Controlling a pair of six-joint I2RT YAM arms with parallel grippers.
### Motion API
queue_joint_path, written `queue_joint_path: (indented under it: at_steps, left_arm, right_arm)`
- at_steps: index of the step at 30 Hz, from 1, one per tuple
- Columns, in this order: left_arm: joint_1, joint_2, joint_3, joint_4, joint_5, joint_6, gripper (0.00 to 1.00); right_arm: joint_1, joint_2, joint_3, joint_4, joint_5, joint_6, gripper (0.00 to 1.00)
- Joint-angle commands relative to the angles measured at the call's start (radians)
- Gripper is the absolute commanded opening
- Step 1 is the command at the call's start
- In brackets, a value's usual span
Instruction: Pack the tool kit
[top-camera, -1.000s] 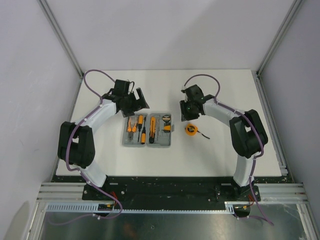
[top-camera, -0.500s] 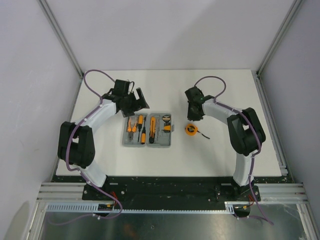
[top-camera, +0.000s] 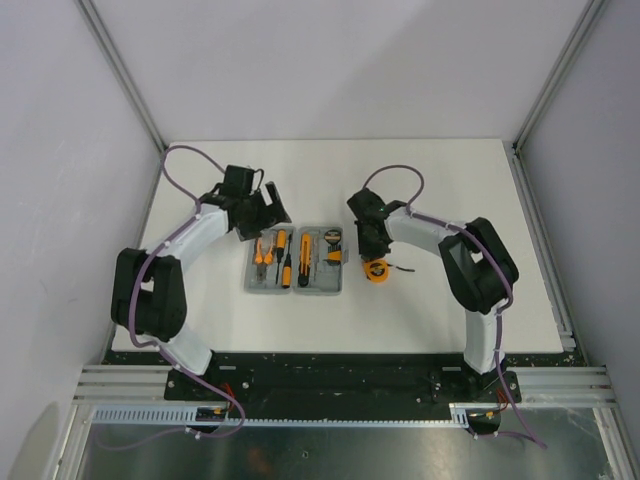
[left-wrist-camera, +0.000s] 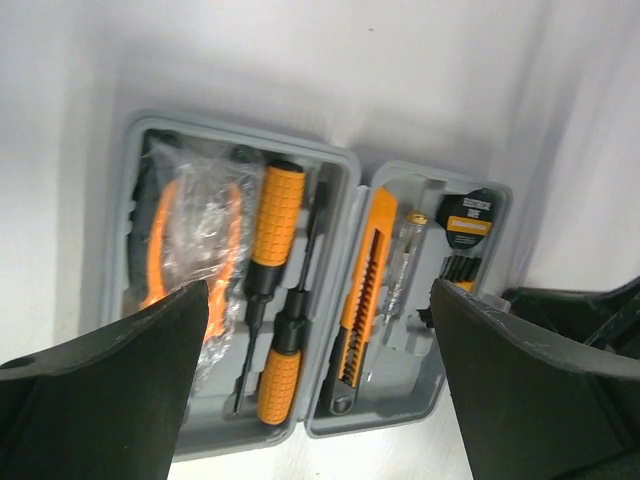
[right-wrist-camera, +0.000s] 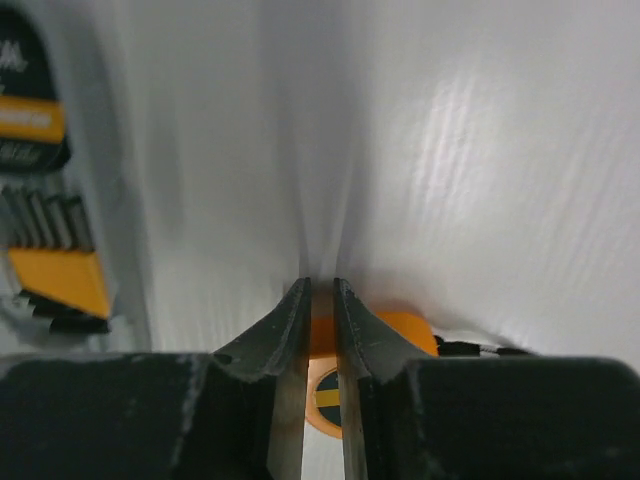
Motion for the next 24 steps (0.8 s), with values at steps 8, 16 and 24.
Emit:
queue_joint_path:
  at_steps: [8, 16, 24]
  left_arm:
    - [0.106, -0.166, -0.123, 0.012, -0.106, -0.040, 0.96]
    - [0.142, -0.186, -0.151, 0.014, -0.100, -0.042, 0.96]
    - [0.148, -0.181, -0.156, 0.013, -0.098, -0.034, 0.97]
  right_arm:
    - [0.022, -0.147, -0.009, -0.095, 0.027, -0.036, 0.55]
    - [0.039, -0.175, -0.010, -0.182, 0.018, -0.086, 0.81]
    - [0.067, -0.138, -0.020, -0.317, 0.014, -0.054, 0.86]
